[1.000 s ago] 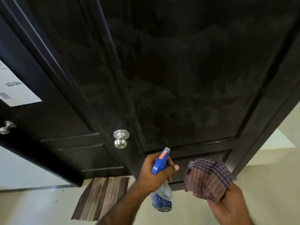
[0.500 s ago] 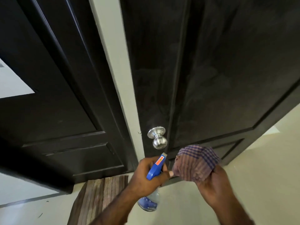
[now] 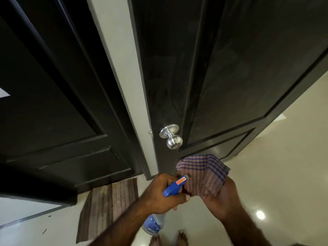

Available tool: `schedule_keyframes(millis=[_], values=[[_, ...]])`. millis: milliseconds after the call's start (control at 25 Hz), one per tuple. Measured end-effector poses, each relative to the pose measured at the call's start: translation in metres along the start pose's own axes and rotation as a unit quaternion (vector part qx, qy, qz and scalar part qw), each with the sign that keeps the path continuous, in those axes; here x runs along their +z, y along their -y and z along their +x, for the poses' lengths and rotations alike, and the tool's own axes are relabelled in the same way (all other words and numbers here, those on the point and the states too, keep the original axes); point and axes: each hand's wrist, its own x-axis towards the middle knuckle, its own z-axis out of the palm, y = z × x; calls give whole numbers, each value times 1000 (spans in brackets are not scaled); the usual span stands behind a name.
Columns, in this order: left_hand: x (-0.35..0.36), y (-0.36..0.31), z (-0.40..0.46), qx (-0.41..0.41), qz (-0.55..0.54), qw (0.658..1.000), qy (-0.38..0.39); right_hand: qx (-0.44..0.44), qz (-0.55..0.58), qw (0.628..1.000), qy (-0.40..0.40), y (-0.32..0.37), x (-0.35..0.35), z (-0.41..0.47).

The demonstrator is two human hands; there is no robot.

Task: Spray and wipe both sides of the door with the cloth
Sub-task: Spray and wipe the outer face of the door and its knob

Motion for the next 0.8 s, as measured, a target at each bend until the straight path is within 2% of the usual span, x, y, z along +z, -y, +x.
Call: schedule_keyframes(millis=[200,320,440,560,800], values=[[-2,-2,3,-5,52,999,16,-30,79,995,44,-8,11,-10],[-7,-5,-1,28,27,999,19,-48,66,997,-4,-12,15,-13],[-26,2,2,0,8,1000,-3,-46,52,996,-60,0,28,-7],[-35,6,11,16,22,999,29,-47,27,994,-98,4,39,-3],[-77,16,25,67,-37,996,41,-168,-41,958,-227,-20,89,19]])
